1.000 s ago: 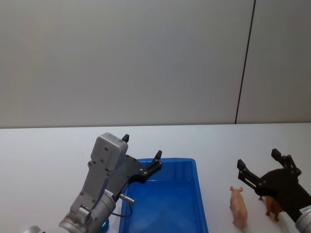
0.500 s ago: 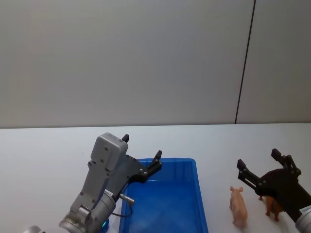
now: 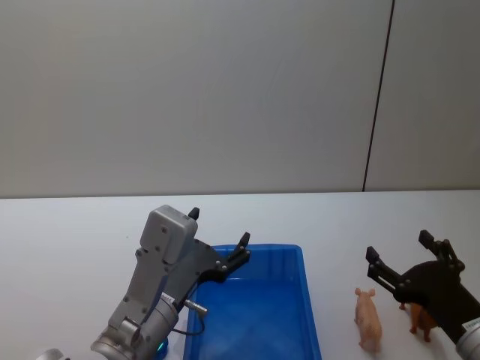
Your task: Pick up the two dolls from the table and place them into the box.
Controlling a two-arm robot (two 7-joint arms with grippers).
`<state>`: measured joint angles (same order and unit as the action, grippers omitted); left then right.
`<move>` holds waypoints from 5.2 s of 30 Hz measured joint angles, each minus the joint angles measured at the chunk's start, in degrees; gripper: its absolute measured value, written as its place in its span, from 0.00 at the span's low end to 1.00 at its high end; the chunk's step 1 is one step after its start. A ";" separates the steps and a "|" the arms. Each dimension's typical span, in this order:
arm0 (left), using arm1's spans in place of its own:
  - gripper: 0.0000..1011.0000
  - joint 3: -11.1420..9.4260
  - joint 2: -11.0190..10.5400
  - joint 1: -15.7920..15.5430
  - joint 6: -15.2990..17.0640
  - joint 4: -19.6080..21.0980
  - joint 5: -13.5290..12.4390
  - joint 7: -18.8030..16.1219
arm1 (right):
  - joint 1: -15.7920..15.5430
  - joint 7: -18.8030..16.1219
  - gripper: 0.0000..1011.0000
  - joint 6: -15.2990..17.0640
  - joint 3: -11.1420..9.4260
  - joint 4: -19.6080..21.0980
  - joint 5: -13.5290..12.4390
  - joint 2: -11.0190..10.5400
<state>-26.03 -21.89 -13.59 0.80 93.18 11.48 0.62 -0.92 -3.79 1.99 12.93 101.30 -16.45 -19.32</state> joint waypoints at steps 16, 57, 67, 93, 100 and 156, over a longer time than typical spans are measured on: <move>0.99 0.00 0.00 0.00 0.00 0.00 0.00 0.00 | -2.73 4.25 0.99 2.71 -0.36 2.38 0.42 -0.59; 0.99 0.00 0.00 0.00 0.00 0.00 0.00 0.00 | 0.00 1.41 0.98 5.34 -2.48 -10.31 -1.29 -0.18; 0.99 0.00 0.00 0.00 0.00 0.00 0.00 0.00 | 0.89 1.74 0.72 6.55 -2.49 -12.35 -1.29 0.51; 0.99 0.00 0.00 0.00 0.00 0.00 0.00 0.00 | 0.72 0.49 0.38 3.56 -2.28 -8.41 -0.40 1.31; 0.99 0.00 0.00 0.00 0.00 0.00 0.00 0.00 | 1.33 -3.37 0.38 1.20 -1.92 -7.17 -1.23 1.74; 0.99 0.00 0.00 0.00 0.00 0.00 0.00 0.00 | 8.67 -14.23 0.99 -2.49 4.83 -16.82 1.40 9.55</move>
<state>-26.03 -21.90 -13.59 0.80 93.18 11.48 0.63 7.75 -18.02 -0.50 17.76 84.48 -15.04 -9.77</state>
